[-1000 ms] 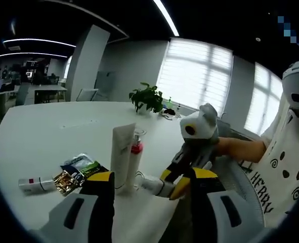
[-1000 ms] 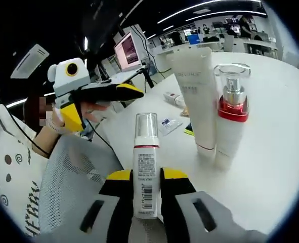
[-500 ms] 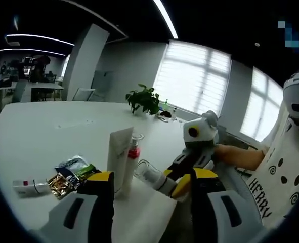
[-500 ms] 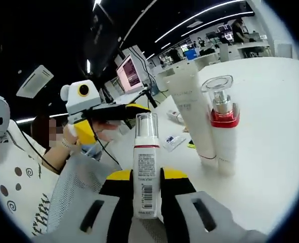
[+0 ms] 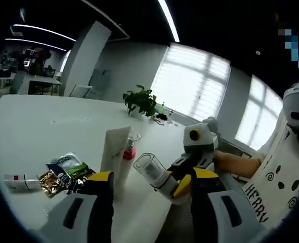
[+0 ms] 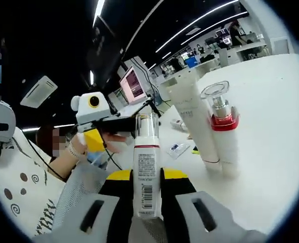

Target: Arrange the skincare products in the storage area until every visible bottle or jar stands upright without overlapping.

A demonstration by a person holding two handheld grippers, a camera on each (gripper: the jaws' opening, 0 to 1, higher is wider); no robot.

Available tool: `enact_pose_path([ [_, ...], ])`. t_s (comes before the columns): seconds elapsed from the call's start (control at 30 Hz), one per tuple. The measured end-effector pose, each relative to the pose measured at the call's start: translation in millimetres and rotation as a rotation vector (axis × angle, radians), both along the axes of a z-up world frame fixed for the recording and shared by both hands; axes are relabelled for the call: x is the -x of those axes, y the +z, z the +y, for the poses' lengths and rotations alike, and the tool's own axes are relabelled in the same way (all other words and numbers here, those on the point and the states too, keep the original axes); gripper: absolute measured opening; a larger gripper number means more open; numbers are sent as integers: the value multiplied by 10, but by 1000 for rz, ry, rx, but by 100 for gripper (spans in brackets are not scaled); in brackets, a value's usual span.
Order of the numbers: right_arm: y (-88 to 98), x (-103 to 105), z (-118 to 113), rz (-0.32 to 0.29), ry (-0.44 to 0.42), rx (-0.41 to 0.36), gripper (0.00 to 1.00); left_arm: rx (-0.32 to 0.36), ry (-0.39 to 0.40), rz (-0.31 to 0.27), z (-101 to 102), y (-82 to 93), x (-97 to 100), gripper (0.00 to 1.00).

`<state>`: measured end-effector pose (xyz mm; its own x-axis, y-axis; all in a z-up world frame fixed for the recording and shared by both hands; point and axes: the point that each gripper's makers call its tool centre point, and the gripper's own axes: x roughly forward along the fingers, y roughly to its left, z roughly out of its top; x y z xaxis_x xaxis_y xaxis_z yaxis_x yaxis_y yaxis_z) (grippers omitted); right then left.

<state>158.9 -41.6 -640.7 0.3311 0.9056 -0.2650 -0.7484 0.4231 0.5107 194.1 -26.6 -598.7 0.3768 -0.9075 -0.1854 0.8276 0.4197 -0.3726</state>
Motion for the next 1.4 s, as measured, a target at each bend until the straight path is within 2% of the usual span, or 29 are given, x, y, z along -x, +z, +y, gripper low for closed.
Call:
enact_pose_path([
  [0.17, 28, 2, 18, -7, 6, -13, 19, -13, -16, 3, -46, -28, -7, 55],
  [0.4, 112, 15, 41, -17, 24, -60, 19, 16, -46, 21, -137, -10, -33, 51],
  [0.5, 131, 19, 46, -29, 31, -64, 19, 53, -62, 37, -193, 28, -40, 49],
  [0.7, 187, 26, 53, -23, 36, -103, 19, 96, -84, 45, -263, 77, -68, 33],
  [0.97, 242, 15, 43, -14, 32, -142, 19, 133, -107, 63, -326, 105, -79, 29],
  [1.07, 294, 8, 28, -11, 32, -178, 19, 183, -129, 82, -336, 164, -74, 28],
  [1.4, 264, -19, 15, -12, 24, -166, 19, 166, -159, 70, -391, 153, -67, 24],
])
